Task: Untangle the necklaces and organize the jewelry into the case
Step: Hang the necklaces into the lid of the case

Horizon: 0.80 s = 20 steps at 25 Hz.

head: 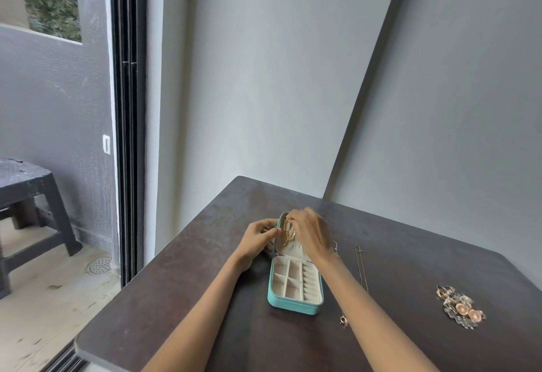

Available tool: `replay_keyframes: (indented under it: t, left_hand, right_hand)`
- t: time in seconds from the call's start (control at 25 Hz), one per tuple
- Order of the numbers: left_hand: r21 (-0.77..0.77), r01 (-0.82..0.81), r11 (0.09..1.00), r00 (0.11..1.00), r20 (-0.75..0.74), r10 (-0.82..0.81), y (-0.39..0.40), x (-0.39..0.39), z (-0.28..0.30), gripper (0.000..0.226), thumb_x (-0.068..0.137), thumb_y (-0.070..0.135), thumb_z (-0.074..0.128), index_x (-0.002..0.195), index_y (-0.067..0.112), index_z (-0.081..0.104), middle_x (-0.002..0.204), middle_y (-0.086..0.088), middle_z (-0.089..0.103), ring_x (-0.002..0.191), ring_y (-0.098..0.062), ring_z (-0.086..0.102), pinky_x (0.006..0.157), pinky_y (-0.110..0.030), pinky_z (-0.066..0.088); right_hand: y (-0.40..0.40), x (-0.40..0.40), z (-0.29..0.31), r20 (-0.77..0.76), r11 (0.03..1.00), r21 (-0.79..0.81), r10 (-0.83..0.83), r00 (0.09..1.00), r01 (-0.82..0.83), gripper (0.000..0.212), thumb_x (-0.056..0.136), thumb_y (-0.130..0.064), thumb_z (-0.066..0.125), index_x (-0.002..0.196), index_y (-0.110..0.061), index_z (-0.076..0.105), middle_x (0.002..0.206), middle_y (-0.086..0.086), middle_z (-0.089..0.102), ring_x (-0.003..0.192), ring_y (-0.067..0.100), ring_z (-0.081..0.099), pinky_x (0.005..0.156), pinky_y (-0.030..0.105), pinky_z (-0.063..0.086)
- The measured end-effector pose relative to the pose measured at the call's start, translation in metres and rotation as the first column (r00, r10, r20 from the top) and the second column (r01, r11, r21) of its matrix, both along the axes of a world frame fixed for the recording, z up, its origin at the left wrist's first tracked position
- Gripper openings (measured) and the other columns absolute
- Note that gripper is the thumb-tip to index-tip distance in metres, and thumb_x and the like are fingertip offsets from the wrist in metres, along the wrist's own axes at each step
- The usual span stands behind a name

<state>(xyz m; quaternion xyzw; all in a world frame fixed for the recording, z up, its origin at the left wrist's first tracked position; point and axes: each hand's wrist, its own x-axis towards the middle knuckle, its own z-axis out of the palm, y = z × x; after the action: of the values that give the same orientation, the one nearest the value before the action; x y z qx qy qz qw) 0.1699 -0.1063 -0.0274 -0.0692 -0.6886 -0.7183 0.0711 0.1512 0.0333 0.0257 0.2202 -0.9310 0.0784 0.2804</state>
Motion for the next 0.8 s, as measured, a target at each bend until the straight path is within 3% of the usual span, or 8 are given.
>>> replay_keyframes:
  t: [0.08,0.16,0.52,0.68,0.8]
  left_hand:
    - [0.001,0.009,1.000,1.000,-0.011,-0.009,0.000,0.000,-0.001,0.024,0.089,0.007,0.055,0.099,0.022,0.071,0.086,-0.008,0.066,0.061,-0.014,0.054,0.053,-0.026,0.047]
    - [0.005,0.016,1.000,1.000,-0.016,-0.016,-0.001,-0.001,-0.001,0.024,0.089,0.007,0.055,0.100,0.021,0.071,0.087,-0.008,0.067,0.065,-0.015,0.055,0.054,-0.027,0.047]
    - [-0.004,0.044,0.999,0.998,-0.032,-0.044,-0.001,-0.002,-0.003,0.023,0.092,0.006,0.054,0.107,0.017,0.068,0.090,-0.009,0.066,0.072,-0.017,0.058,0.053,-0.027,0.047]
    - [-0.018,0.057,0.998,0.998,-0.034,-0.057,-0.001,-0.004,-0.005,0.024,0.088,0.013,0.058,0.109,0.017,0.068,0.090,-0.010,0.066,0.064,-0.012,0.057,0.056,-0.029,0.047]
    - [-0.033,0.071,0.997,0.997,-0.039,-0.073,-0.002,-0.007,-0.009,0.030,0.080,0.026,0.060,0.109,0.022,0.070,0.092,-0.012,0.067,0.076,-0.019,0.057,0.059,-0.034,0.048]
  right_hand:
    - [0.003,-0.002,-0.001,-0.057,0.999,-0.011,0.045,0.997,-0.046,0.007,0.079,-0.009,0.070,0.078,-0.016,0.070,0.068,0.004,0.064,0.066,0.024,0.063,0.052,0.028,0.049]
    - [0.003,-0.002,-0.004,-0.096,0.996,-0.009,0.093,0.991,-0.094,0.015,0.067,-0.010,0.080,0.071,-0.020,0.068,0.061,-0.003,0.063,0.060,0.019,0.060,0.045,0.023,0.047]
    - [-0.001,-0.002,-0.008,-0.133,0.986,-0.134,0.078,0.988,-0.096,0.018,0.062,-0.012,0.084,0.069,-0.019,0.068,0.057,-0.002,0.061,0.052,0.020,0.059,0.042,0.023,0.045]
    - [0.001,-0.001,-0.005,-0.153,0.998,0.018,0.063,0.986,-0.061,0.031,0.053,-0.009,0.089,0.066,-0.019,0.062,0.055,-0.003,0.056,0.050,0.016,0.056,0.039,0.019,0.042]
    - [0.004,0.000,-0.008,-0.202,0.988,0.143,0.082,0.976,-0.053,0.034,0.049,0.000,0.085,0.066,-0.019,0.062,0.060,-0.004,0.055,0.056,0.016,0.056,0.041,0.022,0.045]
